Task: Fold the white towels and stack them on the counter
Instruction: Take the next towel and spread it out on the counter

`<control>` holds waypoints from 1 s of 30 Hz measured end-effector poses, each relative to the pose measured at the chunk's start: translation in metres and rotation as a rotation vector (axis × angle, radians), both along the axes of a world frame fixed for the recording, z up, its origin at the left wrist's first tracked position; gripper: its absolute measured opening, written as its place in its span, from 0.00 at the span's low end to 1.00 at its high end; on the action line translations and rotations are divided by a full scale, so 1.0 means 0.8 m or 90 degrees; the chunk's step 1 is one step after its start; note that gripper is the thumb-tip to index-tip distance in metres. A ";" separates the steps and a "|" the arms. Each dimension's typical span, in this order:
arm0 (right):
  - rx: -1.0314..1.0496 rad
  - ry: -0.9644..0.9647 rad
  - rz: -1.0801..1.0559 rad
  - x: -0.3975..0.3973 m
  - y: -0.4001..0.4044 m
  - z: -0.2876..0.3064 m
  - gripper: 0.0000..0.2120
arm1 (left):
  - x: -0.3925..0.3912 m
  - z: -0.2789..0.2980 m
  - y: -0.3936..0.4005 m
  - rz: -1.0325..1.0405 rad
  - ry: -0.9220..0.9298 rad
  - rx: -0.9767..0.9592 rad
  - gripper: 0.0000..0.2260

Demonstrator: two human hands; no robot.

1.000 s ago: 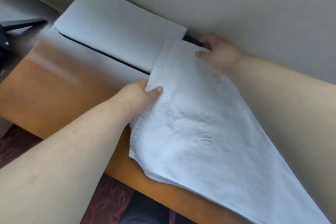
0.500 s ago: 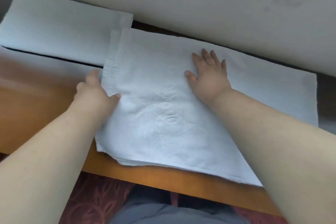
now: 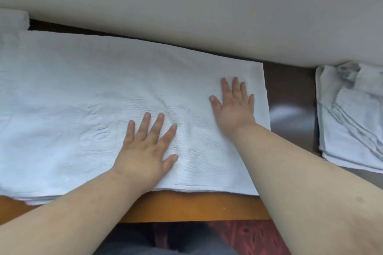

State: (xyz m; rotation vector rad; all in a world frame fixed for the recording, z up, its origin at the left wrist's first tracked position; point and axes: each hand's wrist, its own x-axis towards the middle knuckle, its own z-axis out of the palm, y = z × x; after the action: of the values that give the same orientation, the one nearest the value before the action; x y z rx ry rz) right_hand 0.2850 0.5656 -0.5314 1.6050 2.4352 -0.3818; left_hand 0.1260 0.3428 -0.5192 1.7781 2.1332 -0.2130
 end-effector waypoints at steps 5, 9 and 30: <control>0.034 0.004 -0.005 0.054 0.028 -0.005 0.35 | 0.038 -0.001 0.026 -0.022 0.013 -0.006 0.31; 0.041 -0.004 0.002 0.079 0.045 -0.005 0.35 | 0.064 0.000 0.040 -0.011 -0.010 -0.001 0.32; 0.002 0.143 0.239 -0.239 -0.114 0.033 0.22 | -0.171 0.020 -0.104 0.655 -0.093 0.154 0.39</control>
State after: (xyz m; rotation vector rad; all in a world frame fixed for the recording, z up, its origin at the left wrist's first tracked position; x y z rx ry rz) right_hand 0.0936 0.4740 -0.5053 1.1182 2.8275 -0.5145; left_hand -0.0104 0.2593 -0.5036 0.5594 2.7098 0.4353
